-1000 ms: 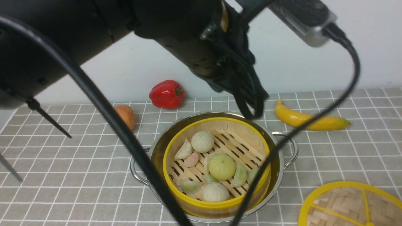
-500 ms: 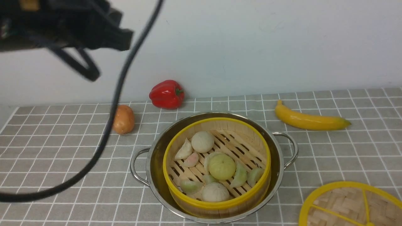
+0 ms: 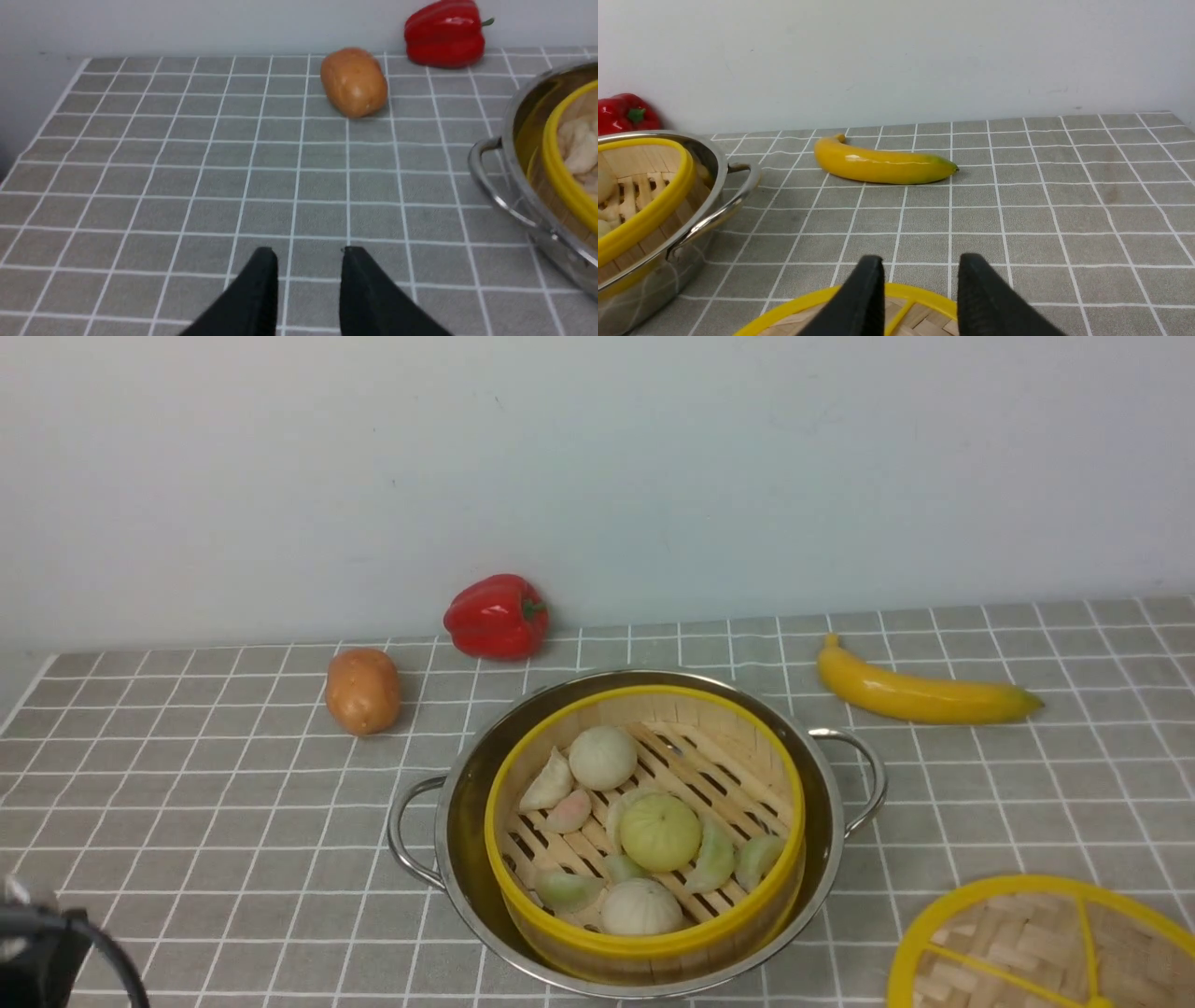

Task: Place the steamer in the pot on the grey tablecloth, and put the lid on the steamer.
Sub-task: 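Move the gripper down to the bamboo steamer lid and grasp its center knob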

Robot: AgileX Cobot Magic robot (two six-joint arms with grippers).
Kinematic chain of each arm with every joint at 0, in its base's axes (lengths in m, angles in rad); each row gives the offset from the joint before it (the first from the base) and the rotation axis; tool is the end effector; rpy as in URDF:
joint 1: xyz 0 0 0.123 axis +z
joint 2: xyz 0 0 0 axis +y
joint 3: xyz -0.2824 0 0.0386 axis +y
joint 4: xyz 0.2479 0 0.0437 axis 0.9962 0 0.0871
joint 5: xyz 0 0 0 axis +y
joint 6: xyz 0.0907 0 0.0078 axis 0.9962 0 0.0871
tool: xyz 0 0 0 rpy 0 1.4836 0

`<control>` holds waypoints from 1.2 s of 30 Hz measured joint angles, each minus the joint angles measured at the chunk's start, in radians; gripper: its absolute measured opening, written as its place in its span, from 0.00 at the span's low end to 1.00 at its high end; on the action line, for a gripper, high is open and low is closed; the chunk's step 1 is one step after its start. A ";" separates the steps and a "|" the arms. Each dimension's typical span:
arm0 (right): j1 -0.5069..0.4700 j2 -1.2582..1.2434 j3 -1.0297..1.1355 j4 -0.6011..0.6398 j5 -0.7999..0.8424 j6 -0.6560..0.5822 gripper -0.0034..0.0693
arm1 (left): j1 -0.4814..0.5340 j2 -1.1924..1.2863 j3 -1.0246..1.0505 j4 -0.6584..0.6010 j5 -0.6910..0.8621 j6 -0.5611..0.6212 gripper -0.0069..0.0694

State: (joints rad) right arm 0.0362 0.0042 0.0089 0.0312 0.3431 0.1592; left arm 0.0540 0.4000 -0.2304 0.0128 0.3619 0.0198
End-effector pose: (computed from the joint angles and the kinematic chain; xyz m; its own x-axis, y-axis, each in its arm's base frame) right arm 0.0539 0.0029 0.1789 -0.2694 0.1778 -0.9465 0.0043 0.9830 0.1835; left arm 0.0886 0.0052 0.2305 -0.4308 0.0085 -0.9024 -0.0444 0.9985 0.0306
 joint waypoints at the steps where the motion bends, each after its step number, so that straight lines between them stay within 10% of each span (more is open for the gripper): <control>1: 0.000 0.000 0.000 0.000 0.000 0.000 0.38 | 0.001 -0.037 0.031 0.015 -0.001 0.002 0.34; 36: 0.000 0.000 0.000 0.000 0.000 0.000 0.38 | 0.001 -0.398 0.238 0.129 0.037 0.008 0.41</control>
State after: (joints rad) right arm 0.0362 0.0042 0.0089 0.0312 0.3430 0.1592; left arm 0.0550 0.0016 0.0080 0.1420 0.3993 0.0274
